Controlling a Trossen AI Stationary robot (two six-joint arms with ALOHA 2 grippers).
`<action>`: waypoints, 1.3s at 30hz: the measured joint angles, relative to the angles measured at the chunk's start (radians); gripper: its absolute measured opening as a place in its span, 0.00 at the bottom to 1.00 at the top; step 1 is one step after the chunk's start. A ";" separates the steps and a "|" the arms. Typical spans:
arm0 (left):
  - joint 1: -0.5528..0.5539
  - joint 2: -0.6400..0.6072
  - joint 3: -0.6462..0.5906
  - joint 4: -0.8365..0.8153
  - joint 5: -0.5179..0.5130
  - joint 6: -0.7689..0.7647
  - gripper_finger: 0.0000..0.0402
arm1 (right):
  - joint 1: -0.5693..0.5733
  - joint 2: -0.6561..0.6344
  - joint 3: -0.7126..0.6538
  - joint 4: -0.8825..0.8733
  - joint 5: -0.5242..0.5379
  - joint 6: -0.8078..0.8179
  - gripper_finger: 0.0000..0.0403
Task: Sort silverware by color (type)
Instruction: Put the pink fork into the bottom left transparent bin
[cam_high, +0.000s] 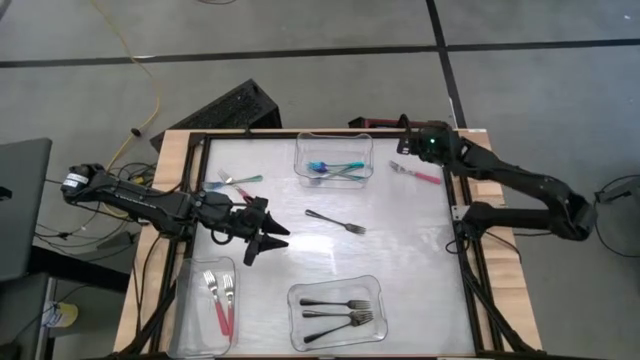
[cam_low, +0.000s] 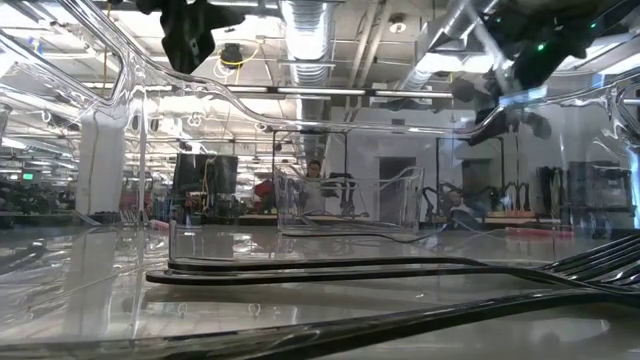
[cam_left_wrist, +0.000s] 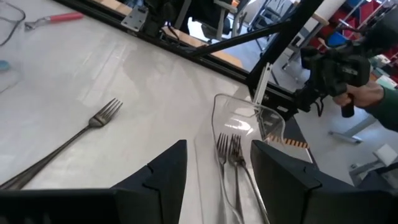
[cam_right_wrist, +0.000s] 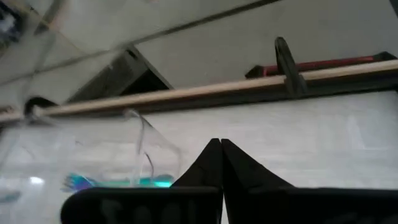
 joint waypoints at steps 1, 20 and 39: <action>0.000 0.000 0.000 -0.004 0.000 0.000 0.40 | 0.001 -0.001 0.001 -0.018 -0.004 -0.012 0.05; 0.059 0.000 0.000 -0.005 -0.002 0.004 0.40 | -0.121 0.403 0.059 -0.328 -0.291 -0.567 0.22; 0.042 0.000 0.000 -0.005 -0.026 -0.117 0.40 | -0.151 0.708 0.158 -0.415 -0.157 -1.081 0.48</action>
